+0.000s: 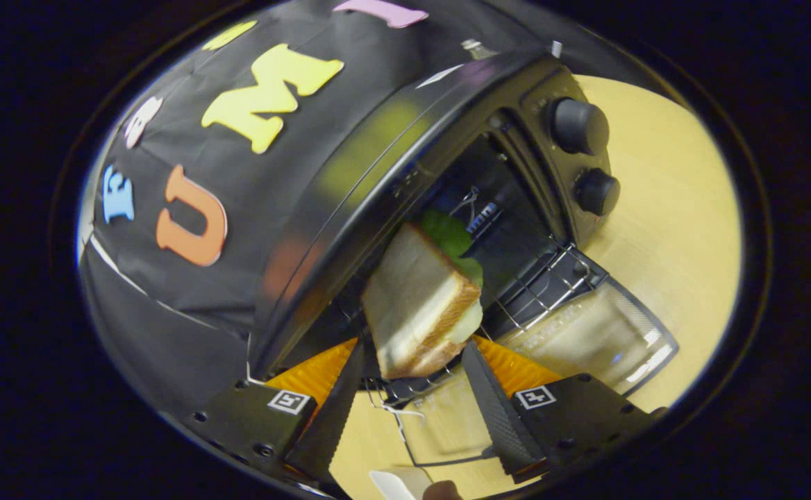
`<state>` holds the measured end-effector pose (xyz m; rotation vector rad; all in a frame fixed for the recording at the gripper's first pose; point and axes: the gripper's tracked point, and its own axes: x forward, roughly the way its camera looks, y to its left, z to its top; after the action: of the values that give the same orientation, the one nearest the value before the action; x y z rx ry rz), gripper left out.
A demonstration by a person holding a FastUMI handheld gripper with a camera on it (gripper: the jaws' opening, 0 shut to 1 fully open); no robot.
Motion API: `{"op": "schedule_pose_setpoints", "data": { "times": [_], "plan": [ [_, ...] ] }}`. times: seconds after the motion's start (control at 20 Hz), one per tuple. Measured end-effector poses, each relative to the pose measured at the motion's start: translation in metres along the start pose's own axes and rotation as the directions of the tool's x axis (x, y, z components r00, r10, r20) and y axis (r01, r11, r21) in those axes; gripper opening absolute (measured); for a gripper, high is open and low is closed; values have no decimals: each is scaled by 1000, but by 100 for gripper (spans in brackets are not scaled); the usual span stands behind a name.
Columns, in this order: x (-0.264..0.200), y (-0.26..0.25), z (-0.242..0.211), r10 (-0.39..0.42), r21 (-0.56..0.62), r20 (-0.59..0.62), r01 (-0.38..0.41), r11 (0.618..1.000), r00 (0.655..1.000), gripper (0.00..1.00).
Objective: Open the toaster oven, put the food inside, and close the toaster oven door.
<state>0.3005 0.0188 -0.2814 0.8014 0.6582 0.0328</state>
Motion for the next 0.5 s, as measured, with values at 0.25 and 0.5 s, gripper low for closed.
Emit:
{"op": "schedule_pose_setpoints", "data": {
  "times": [0.25, 0.5],
  "plan": [
    [-47, -11, -26, -79, -195, -28, 72, 978, 996, 95],
    [-106, -26, -46, -151, -422, 10, 141, 896, 988, 97]
  ]
}}
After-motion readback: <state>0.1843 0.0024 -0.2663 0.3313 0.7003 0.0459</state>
